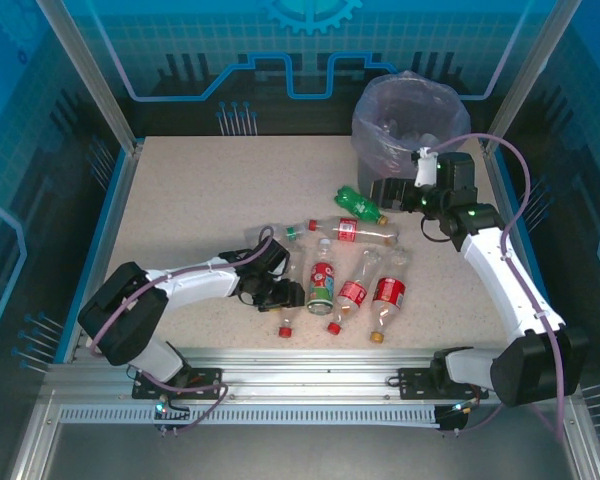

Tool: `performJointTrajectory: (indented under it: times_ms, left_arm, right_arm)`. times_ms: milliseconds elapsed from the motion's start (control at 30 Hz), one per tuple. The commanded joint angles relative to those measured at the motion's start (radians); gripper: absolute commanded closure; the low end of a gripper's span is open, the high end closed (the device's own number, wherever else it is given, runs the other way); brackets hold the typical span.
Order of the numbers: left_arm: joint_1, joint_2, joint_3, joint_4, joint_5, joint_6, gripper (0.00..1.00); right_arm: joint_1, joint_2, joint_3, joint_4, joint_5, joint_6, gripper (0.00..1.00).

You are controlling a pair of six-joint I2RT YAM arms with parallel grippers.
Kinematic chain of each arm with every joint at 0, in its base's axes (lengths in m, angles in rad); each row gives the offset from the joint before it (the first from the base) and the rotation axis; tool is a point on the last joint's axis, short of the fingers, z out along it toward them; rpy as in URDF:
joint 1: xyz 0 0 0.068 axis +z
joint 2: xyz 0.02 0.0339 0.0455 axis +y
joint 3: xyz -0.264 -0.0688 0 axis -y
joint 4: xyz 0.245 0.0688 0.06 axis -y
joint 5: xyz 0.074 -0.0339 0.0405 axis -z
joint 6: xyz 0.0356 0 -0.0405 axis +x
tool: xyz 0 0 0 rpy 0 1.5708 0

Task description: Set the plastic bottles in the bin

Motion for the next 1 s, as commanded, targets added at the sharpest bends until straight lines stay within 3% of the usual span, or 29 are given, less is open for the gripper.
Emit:
performJointTrajectory:
  times_ms: [0,233,400,533,967]
  left_arm:
    - [-0.005,-0.06,0.035,-0.073,-0.046,0.061,0.43]
    - [0.027,-0.165,0.13,-0.171,-0.133,0.209,0.44]
    - [0.077,-0.197,0.15,-0.061,-0.115,0.281,0.46]
    - [0.096,-0.158,0.184,0.048,-0.034,0.316,0.47]
    - [0.097,-0.136,0.181,0.139,0.05,0.33,0.47]
  right_arm:
    - [0.022,-0.021,-0.009,0.03,-0.051,0.021,0.01]
    - [0.079,-0.026,-0.04,0.119,-0.205,0.078,0.01]
    - [0.137,0.017,-0.09,0.26,-0.309,0.166,0.01]
    - [0.203,0.11,-0.083,0.39,-0.378,0.248,0.01]
    - [0.297,0.346,-0.016,0.607,-0.366,0.392,0.04]
